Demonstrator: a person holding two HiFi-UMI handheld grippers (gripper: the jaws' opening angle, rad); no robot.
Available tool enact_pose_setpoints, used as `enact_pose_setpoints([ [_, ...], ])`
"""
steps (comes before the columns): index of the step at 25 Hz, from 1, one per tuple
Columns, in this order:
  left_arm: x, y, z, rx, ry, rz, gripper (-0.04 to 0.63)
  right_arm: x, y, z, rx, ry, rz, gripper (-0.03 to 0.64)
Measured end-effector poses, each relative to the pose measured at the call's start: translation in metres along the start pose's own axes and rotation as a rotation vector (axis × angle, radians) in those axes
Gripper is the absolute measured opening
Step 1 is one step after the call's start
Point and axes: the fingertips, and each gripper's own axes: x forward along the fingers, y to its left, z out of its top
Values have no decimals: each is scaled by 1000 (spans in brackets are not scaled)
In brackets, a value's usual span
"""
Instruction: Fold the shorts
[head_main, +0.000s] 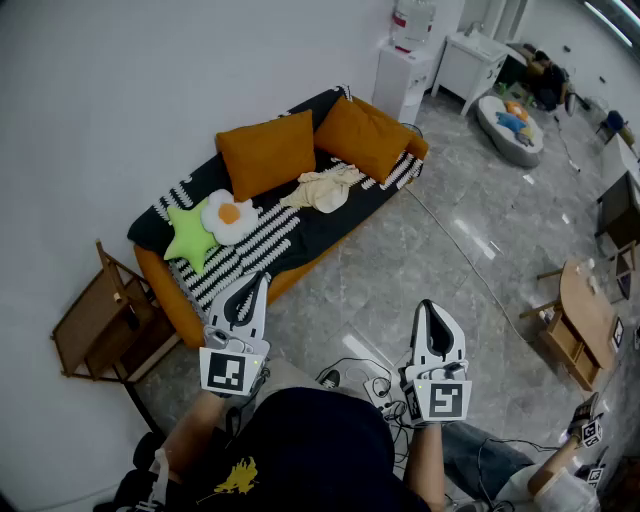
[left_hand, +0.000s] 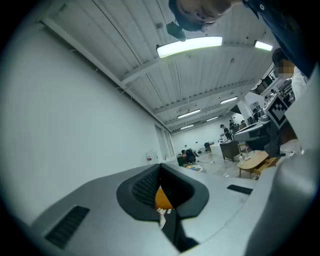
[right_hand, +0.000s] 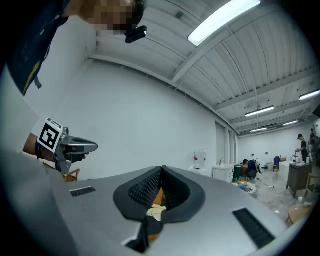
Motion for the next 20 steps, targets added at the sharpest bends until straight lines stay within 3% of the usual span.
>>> enact_pose_setpoints([
  [8, 17, 7, 7, 0, -30, -2, 14, 3, -11, -5, 28, 5, -24, 15],
  [18, 23, -8, 14, 45, -50, -18, 14, 9, -6, 0, 0, -10, -8, 15],
  [20, 23, -11, 15, 85, -39, -29, 14, 10, -4, 3, -11, -23, -4, 15],
])
